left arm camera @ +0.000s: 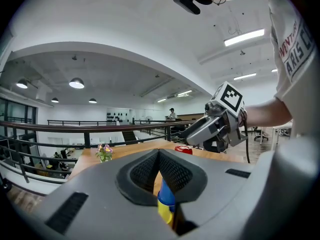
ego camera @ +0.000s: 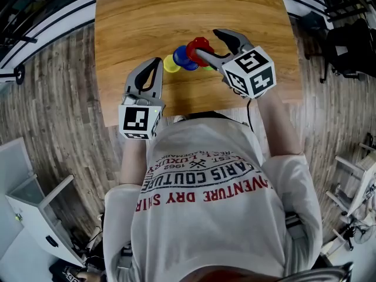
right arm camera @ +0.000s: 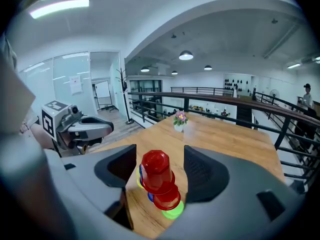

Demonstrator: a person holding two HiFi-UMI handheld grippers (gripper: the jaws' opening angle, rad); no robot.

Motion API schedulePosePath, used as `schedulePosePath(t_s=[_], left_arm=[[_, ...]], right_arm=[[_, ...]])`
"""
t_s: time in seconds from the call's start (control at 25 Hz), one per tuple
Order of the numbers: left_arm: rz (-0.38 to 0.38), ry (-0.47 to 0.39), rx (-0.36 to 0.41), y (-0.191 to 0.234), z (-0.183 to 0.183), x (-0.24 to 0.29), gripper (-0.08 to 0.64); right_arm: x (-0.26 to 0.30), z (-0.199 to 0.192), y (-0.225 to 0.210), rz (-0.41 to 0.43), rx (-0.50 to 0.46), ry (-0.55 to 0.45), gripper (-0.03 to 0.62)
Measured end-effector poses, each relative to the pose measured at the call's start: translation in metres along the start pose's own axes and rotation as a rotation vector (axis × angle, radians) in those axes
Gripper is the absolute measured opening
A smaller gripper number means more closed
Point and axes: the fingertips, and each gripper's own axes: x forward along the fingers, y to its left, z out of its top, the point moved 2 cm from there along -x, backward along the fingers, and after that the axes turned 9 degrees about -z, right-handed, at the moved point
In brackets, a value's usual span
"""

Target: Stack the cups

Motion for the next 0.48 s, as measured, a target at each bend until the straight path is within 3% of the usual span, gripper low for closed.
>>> schedulePosePath(t_s=[0.48], left_arm=[[-0.015, -0.027, 0.029, 0.01, 0.032, 0.003, 0.014]], right_arm=[[-0.056, 0.003, -0.027, -0.203, 0.096, -0.284, 0.057]])
